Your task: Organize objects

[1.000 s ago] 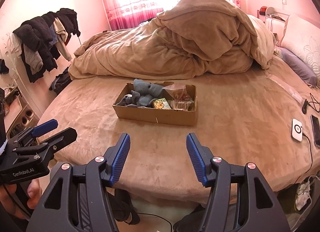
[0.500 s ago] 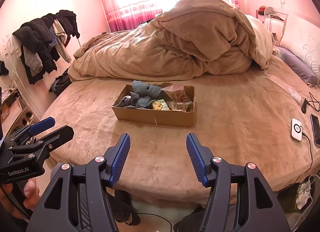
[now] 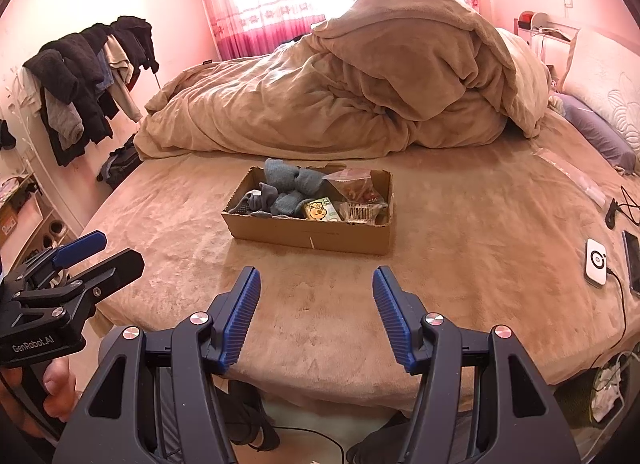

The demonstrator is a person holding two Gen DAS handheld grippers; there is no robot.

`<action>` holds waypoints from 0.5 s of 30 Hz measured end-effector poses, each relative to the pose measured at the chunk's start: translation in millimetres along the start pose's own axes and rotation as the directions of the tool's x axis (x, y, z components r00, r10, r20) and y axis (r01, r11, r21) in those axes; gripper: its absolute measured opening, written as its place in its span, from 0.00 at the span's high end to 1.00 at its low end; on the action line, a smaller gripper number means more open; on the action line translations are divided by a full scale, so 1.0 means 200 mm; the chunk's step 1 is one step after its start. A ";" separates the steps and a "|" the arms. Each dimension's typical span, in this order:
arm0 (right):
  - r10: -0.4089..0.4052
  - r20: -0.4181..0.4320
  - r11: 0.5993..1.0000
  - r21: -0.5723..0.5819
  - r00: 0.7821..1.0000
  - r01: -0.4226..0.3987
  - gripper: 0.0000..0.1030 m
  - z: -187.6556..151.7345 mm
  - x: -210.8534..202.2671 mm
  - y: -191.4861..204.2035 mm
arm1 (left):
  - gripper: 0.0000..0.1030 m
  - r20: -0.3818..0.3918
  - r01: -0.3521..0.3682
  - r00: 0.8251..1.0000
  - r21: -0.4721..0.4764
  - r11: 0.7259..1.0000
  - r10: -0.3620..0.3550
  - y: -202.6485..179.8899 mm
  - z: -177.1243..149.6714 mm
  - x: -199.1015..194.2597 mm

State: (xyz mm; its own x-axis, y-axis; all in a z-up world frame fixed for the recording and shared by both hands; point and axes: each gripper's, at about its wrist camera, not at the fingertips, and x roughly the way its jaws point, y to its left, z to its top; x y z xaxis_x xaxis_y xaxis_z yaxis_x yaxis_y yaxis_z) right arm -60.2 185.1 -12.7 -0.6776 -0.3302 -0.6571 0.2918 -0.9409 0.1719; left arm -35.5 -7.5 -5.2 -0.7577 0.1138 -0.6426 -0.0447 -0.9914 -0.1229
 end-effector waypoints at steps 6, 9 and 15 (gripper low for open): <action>0.000 -0.001 1.000 0.000 1.000 0.000 0.40 0.01 0.01 0.00 | 0.09 -0.001 0.000 1.000 -0.007 1.000 0.000 0.01 0.01 0.02; 0.000 -0.002 1.000 0.000 1.000 0.000 0.40 0.01 0.01 0.00 | 0.09 -0.003 0.000 1.000 -0.008 1.000 0.000 0.02 0.01 0.03; 0.001 -0.006 1.000 -0.001 1.000 -0.001 0.40 0.01 0.04 -0.01 | 0.09 -0.008 0.002 1.000 -0.013 1.000 -0.002 0.03 0.01 0.04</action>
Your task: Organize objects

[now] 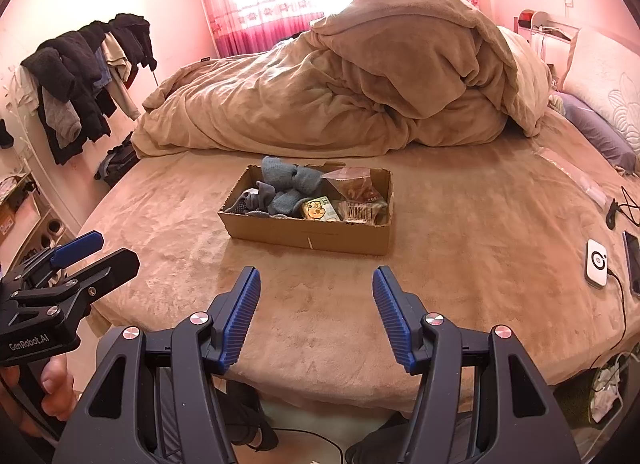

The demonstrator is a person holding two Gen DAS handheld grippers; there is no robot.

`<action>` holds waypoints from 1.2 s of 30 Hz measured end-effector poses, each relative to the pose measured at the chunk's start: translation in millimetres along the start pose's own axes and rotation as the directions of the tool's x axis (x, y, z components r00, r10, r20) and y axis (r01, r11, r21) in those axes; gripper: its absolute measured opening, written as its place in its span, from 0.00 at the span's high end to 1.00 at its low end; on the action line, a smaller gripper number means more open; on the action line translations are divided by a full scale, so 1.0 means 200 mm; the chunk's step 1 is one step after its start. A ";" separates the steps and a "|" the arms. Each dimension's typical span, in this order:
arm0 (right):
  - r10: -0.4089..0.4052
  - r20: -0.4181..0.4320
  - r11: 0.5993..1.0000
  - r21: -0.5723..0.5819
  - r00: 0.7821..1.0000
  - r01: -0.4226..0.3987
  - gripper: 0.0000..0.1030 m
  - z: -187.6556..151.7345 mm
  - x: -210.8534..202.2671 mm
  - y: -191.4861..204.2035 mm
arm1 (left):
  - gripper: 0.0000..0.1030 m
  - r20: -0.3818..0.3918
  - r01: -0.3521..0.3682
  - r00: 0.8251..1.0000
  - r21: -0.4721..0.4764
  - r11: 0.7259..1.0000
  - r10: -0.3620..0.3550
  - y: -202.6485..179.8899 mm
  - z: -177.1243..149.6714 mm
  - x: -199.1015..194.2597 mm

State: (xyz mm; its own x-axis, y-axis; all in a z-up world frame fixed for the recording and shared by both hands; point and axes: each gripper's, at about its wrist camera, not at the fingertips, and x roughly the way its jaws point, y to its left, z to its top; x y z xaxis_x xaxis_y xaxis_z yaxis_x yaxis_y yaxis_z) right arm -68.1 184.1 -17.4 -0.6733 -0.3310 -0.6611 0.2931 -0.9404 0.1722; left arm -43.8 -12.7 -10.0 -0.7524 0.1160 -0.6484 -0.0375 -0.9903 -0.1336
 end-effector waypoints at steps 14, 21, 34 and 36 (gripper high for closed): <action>0.000 -0.003 1.000 0.000 1.000 0.000 0.40 0.00 0.02 0.00 | 0.09 -0.004 0.009 1.000 0.005 1.000 -0.009 0.01 0.00 0.01; -0.002 -0.009 1.000 0.000 1.000 0.002 0.40 0.01 0.04 -0.01 | 0.09 -0.005 0.006 1.000 -0.001 1.000 -0.006 0.02 0.01 0.02; -0.002 -0.009 1.000 0.002 1.000 0.002 0.40 0.02 0.04 -0.02 | 0.09 -0.007 0.006 1.000 -0.001 1.000 -0.006 0.03 0.01 0.02; -0.001 -0.009 1.000 0.000 1.000 0.001 0.40 0.02 0.04 -0.01 | 0.09 -0.008 0.006 1.000 0.000 1.000 -0.006 0.03 0.01 0.02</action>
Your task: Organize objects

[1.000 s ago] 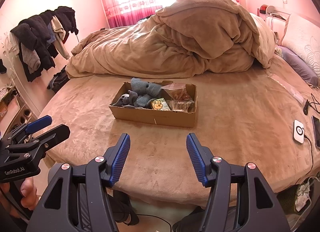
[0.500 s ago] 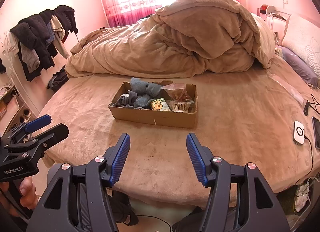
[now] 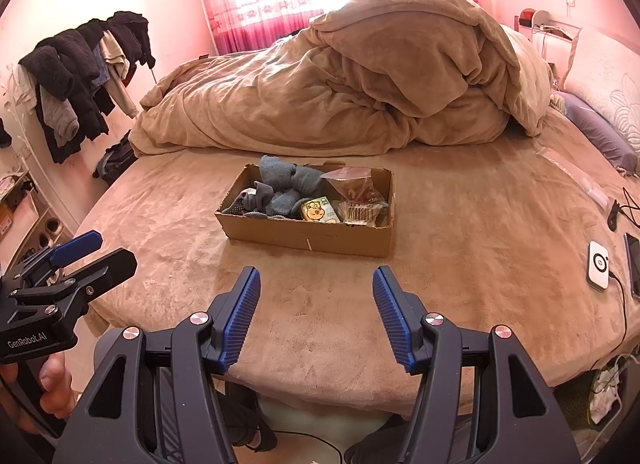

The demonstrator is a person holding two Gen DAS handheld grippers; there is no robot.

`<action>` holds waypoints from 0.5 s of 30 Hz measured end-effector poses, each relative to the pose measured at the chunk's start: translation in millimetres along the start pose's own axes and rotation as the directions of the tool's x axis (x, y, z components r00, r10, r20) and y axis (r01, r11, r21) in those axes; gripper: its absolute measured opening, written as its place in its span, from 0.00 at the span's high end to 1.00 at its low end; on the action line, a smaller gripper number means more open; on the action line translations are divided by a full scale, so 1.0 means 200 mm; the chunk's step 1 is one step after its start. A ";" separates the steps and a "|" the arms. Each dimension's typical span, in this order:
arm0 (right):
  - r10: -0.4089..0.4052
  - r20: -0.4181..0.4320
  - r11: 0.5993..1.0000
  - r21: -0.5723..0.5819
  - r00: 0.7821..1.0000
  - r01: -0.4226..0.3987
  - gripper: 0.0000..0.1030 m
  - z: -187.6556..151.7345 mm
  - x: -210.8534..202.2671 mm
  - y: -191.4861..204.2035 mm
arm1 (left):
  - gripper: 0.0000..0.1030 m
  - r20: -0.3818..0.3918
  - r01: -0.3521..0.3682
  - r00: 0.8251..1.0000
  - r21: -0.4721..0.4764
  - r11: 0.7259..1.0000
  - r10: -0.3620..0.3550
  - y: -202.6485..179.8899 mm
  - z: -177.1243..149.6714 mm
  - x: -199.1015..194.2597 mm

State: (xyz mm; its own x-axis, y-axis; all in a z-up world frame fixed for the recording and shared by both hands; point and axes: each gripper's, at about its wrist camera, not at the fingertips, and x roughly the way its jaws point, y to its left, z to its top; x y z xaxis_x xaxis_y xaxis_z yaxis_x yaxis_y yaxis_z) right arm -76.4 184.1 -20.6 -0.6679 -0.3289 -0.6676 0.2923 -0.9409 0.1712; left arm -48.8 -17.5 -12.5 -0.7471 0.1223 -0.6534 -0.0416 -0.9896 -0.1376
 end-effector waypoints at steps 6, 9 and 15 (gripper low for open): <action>-0.002 -0.003 1.000 0.000 1.000 0.002 0.40 0.01 0.01 0.00 | 0.09 -0.001 -0.002 1.000 0.001 1.000 0.002 0.00 0.00 0.00; -0.002 -0.003 1.000 0.000 1.000 0.002 0.40 0.00 0.00 0.00 | 0.09 -0.003 -0.004 1.000 0.003 1.000 0.004 0.00 0.01 0.01; 0.000 -0.006 1.000 -0.001 1.000 0.000 0.40 0.01 0.02 0.00 | 0.09 -0.009 -0.009 1.000 0.002 1.000 0.009 0.01 0.01 0.05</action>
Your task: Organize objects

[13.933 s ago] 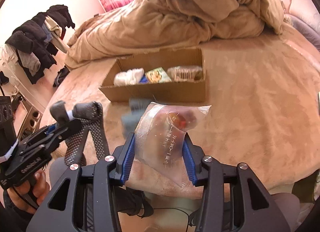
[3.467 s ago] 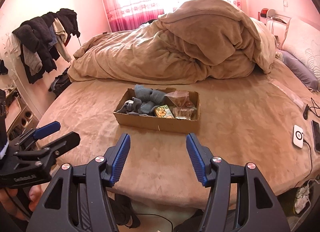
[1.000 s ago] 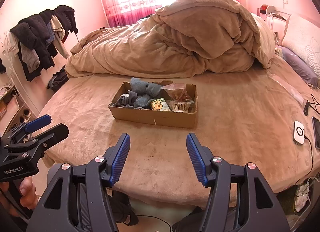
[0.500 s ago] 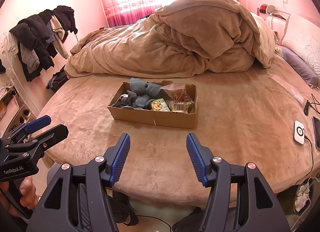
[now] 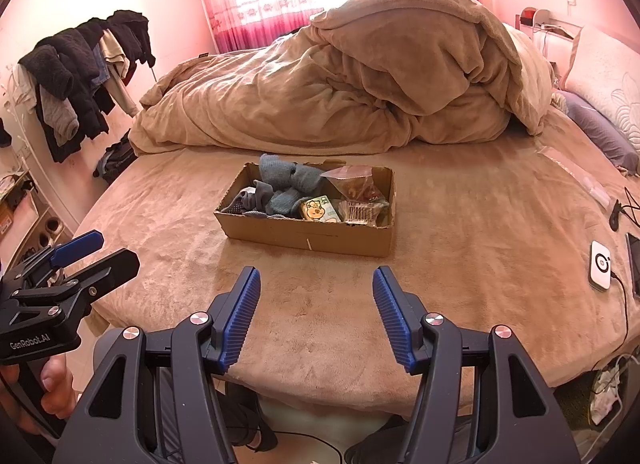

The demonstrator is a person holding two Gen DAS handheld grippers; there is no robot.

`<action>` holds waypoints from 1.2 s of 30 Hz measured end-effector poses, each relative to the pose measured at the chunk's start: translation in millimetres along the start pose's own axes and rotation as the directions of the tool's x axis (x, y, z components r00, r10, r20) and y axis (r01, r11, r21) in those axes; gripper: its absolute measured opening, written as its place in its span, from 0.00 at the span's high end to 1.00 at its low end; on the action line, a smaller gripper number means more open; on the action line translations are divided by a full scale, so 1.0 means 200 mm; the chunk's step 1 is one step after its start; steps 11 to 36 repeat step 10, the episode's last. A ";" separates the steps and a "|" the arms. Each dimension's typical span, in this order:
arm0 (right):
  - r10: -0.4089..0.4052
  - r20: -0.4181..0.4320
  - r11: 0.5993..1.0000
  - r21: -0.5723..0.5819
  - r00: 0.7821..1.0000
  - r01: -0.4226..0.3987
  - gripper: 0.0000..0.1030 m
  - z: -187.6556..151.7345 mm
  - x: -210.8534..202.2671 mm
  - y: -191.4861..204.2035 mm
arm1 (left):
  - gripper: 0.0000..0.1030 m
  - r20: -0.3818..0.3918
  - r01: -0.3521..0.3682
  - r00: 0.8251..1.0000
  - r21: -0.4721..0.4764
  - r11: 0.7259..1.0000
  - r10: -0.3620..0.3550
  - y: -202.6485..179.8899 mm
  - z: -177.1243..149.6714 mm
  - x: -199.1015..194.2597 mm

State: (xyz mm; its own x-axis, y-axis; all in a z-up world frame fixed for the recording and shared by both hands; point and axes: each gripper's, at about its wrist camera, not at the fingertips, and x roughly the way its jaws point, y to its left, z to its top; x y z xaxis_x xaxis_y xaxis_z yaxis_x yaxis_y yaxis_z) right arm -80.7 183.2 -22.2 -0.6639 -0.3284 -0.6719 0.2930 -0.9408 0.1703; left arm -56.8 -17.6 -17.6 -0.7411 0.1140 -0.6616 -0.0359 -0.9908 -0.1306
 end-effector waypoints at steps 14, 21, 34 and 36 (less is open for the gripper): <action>0.006 -0.015 1.000 0.002 1.000 -0.006 0.40 -0.01 0.08 -0.02 | 0.08 0.019 -0.016 1.000 0.030 0.999 0.015 0.01 0.02 0.07; 0.006 -0.015 1.000 0.002 1.000 -0.006 0.40 -0.01 0.08 -0.02 | 0.08 0.019 -0.016 1.000 0.030 0.999 0.015 0.01 0.02 0.07; 0.006 -0.015 1.000 0.002 1.000 -0.006 0.40 -0.01 0.08 -0.02 | 0.08 0.019 -0.016 1.000 0.030 0.999 0.015 0.01 0.02 0.07; 0.006 -0.015 1.000 0.002 1.000 -0.006 0.40 -0.01 0.08 -0.02 | 0.08 0.019 -0.016 1.000 0.030 0.999 0.015 0.01 0.02 0.07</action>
